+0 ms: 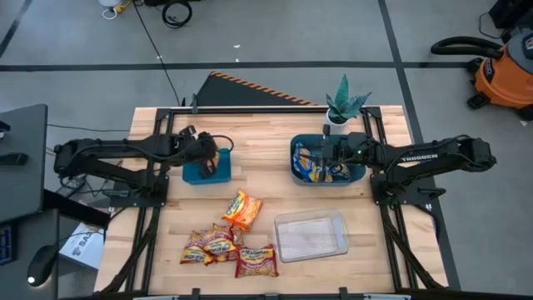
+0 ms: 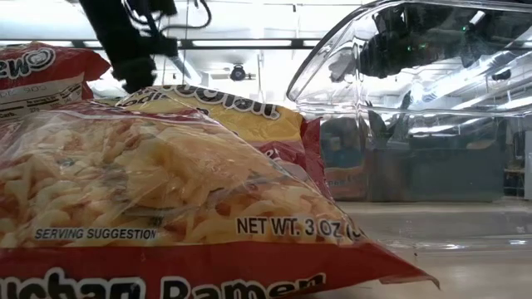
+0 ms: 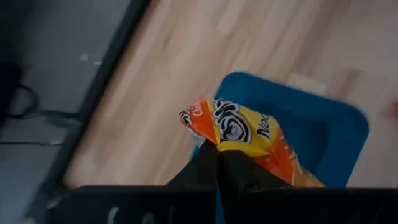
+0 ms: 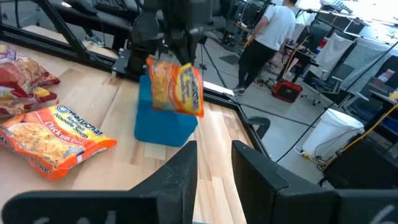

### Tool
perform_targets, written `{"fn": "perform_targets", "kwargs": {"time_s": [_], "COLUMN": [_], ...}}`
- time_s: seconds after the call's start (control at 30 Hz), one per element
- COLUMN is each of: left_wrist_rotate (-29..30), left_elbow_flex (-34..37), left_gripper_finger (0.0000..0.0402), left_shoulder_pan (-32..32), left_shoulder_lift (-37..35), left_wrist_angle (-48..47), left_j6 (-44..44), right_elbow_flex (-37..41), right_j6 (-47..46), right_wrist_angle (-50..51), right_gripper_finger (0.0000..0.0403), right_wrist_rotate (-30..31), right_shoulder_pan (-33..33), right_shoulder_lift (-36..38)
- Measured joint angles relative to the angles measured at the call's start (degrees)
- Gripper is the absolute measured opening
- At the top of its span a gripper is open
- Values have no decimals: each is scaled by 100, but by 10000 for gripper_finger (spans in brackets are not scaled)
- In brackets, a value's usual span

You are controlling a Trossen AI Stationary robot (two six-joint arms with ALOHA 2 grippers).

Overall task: Sort Maruchan noodles
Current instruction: Put the orange noodle pack into the blue bin

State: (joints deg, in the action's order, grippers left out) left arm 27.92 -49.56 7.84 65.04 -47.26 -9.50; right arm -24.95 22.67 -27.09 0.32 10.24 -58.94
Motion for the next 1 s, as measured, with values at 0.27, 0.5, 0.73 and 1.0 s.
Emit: {"fn": "perform_targets", "kwargs": {"time_s": [0.27,0.5,0.73,1.0], "left_wrist_rotate": [-576,-1164,-1331,-1010], "left_elbow_flex": [281,282,282,282], "left_gripper_finger": [4,6,7,41], "left_shoulder_pan": [394,587,586,266], "left_shoulder_lift": [-26,-24,-22,-22], "left_wrist_angle": [623,331,-337,-412], "left_j6": [-110,-834,-1236,-786], "right_elbow_flex": [0,0,0,0], "right_j6": [30,46,90,60], "right_wrist_angle": [-17,-9,-27,-39], "right_gripper_finger": [105,105,105,105], "right_wrist_rotate": [1,2,2,2], "right_shoulder_pan": [0,0,1,-4], "right_shoulder_lift": [-29,-96,-96,-96]}}
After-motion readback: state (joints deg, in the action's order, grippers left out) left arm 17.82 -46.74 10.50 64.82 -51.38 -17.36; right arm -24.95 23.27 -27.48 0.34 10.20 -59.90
